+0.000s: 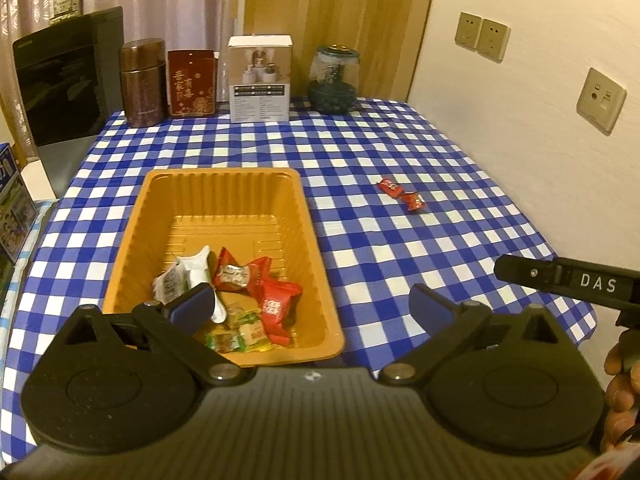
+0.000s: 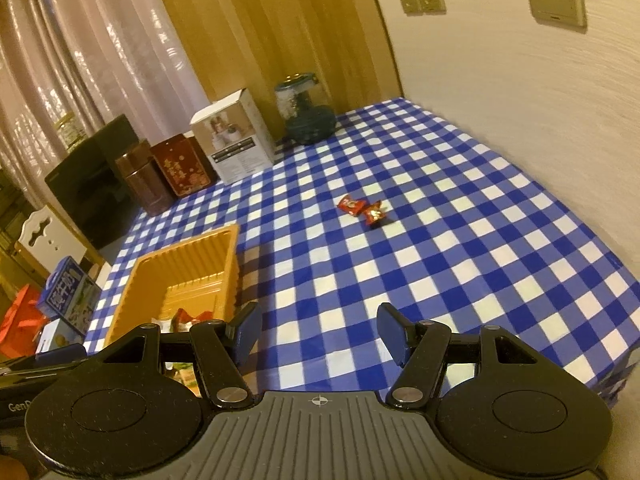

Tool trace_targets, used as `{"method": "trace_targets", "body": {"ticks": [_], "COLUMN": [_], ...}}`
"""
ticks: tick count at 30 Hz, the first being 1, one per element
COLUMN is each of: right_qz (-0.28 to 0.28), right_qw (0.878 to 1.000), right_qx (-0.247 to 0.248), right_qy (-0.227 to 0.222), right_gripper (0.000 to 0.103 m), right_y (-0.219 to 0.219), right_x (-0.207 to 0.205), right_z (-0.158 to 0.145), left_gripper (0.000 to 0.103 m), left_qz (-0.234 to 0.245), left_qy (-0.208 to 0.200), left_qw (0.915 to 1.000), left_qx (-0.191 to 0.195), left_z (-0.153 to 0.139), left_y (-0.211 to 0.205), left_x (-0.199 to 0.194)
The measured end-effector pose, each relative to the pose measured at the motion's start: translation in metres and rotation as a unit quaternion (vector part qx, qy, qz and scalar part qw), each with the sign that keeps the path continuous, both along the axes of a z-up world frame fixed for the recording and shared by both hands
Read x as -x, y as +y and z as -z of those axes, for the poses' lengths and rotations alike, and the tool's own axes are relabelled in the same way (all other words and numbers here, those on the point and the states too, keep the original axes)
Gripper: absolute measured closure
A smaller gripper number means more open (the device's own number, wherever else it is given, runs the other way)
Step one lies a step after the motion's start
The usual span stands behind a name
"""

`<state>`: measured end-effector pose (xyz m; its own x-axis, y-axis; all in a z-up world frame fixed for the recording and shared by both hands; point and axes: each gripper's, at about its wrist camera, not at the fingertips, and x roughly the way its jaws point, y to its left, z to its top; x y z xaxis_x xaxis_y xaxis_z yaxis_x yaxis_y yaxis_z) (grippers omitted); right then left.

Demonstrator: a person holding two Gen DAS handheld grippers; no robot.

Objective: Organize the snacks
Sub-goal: 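Move both open tools back toward the two red candy packets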

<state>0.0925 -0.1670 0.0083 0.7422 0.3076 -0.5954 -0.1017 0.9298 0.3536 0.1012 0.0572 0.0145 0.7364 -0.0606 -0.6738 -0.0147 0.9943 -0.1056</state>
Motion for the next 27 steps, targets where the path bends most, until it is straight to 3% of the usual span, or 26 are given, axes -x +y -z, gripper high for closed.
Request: {"method": "trace_targets", "body": {"ticks": [14, 27], "right_qz": [0.029, 0.009], "right_qw": [0.999, 0.999], "right_qx": [0.014, 0.048], "right_qy": [-0.003, -0.022], "right_gripper": [0.039, 0.039], "right_y": [-0.026, -0.033], "right_x": [-0.014, -0.054], "right_z": [0.003, 0.007], "left_gripper": [0.001, 0.001], "left_qz": [0.021, 0.006], "left_qy": [-0.024, -0.033], "left_qw": [0.9994, 0.9994], "left_qx": [-0.01, 0.009], "left_z": [0.005, 0.009], "left_y": [-0.027, -0.039], "left_x": [-0.027, -0.076]}}
